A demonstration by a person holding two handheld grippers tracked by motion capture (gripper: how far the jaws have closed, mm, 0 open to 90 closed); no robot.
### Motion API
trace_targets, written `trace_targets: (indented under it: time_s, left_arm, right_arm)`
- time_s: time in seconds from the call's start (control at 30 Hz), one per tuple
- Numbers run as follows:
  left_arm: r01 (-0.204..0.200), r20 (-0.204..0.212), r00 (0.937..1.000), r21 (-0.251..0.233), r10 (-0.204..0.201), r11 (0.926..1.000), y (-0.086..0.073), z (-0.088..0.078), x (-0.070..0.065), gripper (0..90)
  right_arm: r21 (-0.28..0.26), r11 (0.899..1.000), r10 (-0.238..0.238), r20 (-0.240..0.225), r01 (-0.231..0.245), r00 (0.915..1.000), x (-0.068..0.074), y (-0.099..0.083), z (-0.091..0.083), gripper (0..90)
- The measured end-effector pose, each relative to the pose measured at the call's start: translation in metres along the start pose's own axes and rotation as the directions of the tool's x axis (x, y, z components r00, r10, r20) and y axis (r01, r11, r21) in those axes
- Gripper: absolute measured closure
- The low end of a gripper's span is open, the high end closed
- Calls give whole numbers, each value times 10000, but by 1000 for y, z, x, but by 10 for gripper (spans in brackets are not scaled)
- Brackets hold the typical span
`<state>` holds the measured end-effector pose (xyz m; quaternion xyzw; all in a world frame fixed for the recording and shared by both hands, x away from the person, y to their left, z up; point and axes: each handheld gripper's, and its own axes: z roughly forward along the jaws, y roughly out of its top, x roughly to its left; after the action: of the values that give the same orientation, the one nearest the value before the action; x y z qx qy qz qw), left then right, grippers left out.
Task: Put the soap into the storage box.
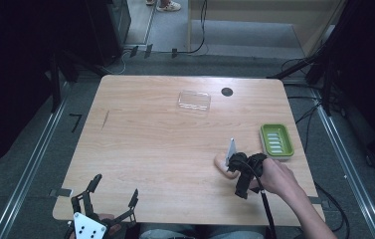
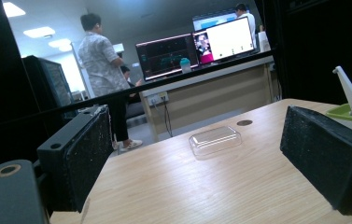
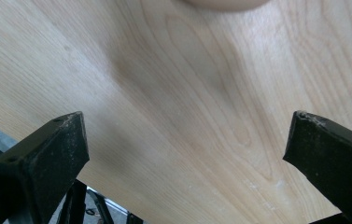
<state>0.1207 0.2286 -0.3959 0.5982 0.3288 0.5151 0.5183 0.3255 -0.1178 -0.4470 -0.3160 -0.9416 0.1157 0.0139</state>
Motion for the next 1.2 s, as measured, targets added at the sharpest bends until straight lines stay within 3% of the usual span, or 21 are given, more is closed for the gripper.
trace_targets:
  time_s: [0.47,1.2]
  left_arm:
    - [67,-30,10000,-12,-67,10000,0,0,1,99]
    - [56,-18,10000,-14,-56,10000,0,0,1,99]
  right_arm:
    - [-386,9991,-185,-43,183,9998,0,18,-12,0]
    - [-882,9958,191,-493,-234,9986,-11,49,-13,0]
